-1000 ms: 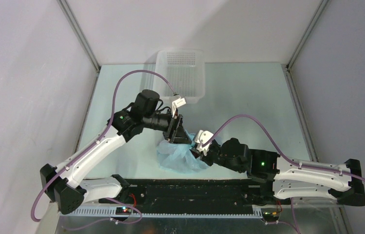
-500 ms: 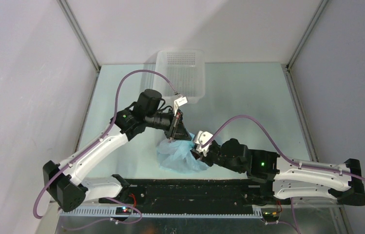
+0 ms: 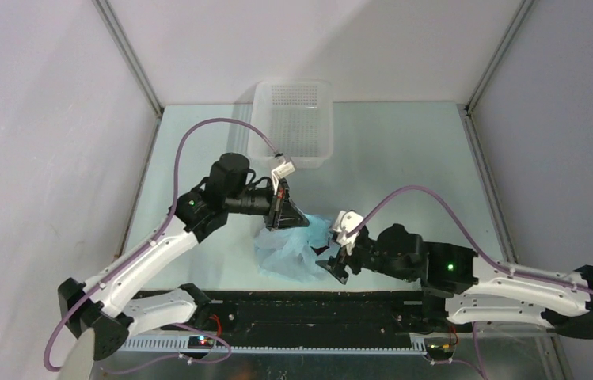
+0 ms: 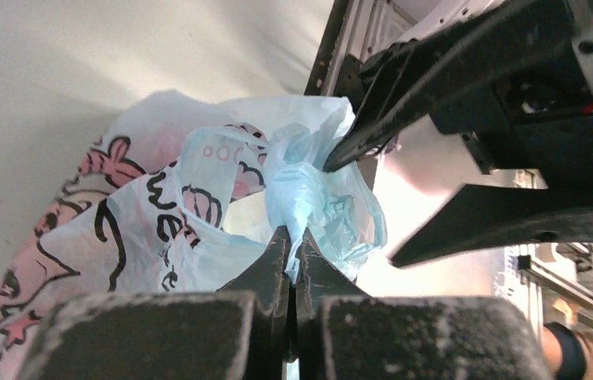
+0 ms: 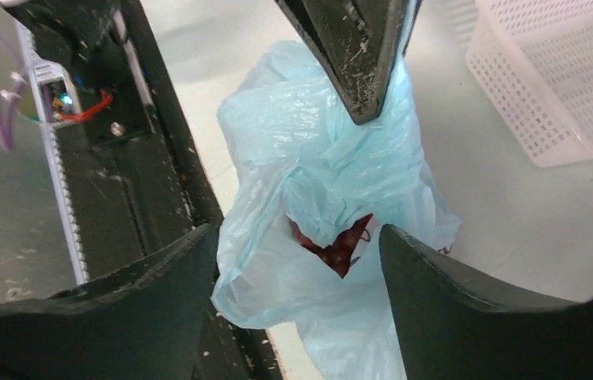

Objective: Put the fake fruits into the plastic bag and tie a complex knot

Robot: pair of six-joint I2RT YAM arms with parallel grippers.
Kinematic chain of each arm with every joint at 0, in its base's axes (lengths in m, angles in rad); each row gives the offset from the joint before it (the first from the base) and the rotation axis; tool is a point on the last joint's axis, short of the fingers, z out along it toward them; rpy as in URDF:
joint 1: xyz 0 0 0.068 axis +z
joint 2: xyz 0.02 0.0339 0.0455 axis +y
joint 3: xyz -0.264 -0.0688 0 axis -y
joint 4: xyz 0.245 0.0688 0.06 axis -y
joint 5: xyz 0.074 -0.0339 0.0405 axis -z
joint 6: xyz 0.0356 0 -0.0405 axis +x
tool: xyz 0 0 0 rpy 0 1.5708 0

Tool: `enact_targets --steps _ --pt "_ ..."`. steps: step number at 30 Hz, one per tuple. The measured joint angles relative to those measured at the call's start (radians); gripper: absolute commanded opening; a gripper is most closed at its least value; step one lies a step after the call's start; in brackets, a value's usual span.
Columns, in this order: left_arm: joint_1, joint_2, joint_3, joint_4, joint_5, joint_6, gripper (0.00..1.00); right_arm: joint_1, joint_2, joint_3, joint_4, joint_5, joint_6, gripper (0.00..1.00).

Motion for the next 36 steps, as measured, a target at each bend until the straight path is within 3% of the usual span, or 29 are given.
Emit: enact_targets --steps 3,8,11,17,25,36 --pt "0.0 -0.024 -0.003 0.035 -0.003 0.029 0.0 -0.028 -0.043 0.039 -0.028 -0.042 0.027 0.9" --pt "-0.006 -0.063 -0.052 0.076 -0.038 0.068 0.0 -0.148 -0.076 0.118 -0.06 -0.094 0.132 0.89" --pt "-0.026 -0.095 -0.083 0.101 -0.095 0.086 0.0 -0.197 -0.075 0.162 -0.071 -0.064 0.263 0.87" --pt "-0.12 -0.19 -0.149 0.171 -0.277 0.138 0.0 -0.222 -0.095 0.161 -0.02 0.031 0.717 0.79" --pt "-0.221 -0.278 -0.247 0.248 -0.49 0.196 0.0 -0.068 -0.031 0.054 0.109 0.146 1.183 0.79" --pt "-0.348 -0.343 -0.3 0.292 -0.659 0.249 0.0 0.079 0.109 0.031 0.131 0.365 1.517 0.77"
